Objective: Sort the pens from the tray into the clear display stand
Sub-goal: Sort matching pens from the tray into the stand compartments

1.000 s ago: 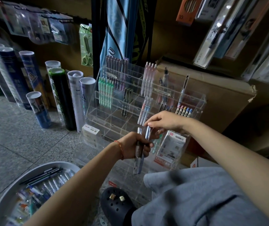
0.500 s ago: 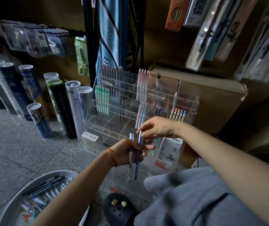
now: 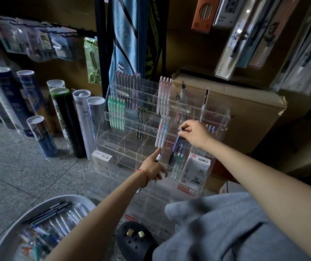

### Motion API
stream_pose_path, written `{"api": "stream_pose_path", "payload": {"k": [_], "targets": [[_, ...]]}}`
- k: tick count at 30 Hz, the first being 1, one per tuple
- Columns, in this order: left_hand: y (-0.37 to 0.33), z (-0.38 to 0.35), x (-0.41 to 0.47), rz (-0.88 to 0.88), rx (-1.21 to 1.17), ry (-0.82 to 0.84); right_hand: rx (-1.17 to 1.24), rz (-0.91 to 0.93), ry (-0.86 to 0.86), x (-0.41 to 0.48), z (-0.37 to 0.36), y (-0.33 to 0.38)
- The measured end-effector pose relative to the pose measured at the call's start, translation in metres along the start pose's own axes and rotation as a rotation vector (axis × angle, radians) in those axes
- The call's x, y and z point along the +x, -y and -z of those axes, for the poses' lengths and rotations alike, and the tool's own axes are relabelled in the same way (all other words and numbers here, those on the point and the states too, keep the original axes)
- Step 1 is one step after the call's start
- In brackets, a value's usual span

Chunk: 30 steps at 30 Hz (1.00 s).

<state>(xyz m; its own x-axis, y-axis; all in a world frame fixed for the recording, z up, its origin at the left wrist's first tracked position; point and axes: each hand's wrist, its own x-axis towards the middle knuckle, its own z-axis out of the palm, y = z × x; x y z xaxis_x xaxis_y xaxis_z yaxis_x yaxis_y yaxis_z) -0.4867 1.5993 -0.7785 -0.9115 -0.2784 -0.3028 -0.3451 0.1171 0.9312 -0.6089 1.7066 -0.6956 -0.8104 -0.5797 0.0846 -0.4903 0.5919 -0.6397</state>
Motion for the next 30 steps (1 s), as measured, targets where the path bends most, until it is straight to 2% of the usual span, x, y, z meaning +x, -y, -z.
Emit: {"api": "stream_pose_path", "payload": {"k": [4,7,11,16,25,28,30], "targets": [[0.006,0.000,0.006,0.027,0.046,-0.007,0.128,-0.100,0.101,-0.003,-0.009,-0.003],[0.008,0.002,0.009,0.025,0.066,-0.003,0.181,-0.089,0.184,-0.005,-0.019,0.003],[0.011,0.004,0.012,0.029,0.054,-0.001,-0.089,0.016,0.168,-0.005,-0.033,0.008],[0.012,0.006,0.013,0.034,0.033,0.011,-0.263,0.048,0.209,-0.004,-0.042,0.008],[0.009,0.010,0.009,0.036,-0.001,0.043,-0.493,0.036,0.304,-0.009,-0.059,-0.001],[0.006,0.009,0.004,0.003,-0.020,-0.006,-0.543,0.044,0.329,-0.010,-0.060,-0.001],[0.005,0.009,0.002,-0.011,-0.070,-0.039,-0.550,0.028,0.406,-0.012,-0.059,-0.002]]}}
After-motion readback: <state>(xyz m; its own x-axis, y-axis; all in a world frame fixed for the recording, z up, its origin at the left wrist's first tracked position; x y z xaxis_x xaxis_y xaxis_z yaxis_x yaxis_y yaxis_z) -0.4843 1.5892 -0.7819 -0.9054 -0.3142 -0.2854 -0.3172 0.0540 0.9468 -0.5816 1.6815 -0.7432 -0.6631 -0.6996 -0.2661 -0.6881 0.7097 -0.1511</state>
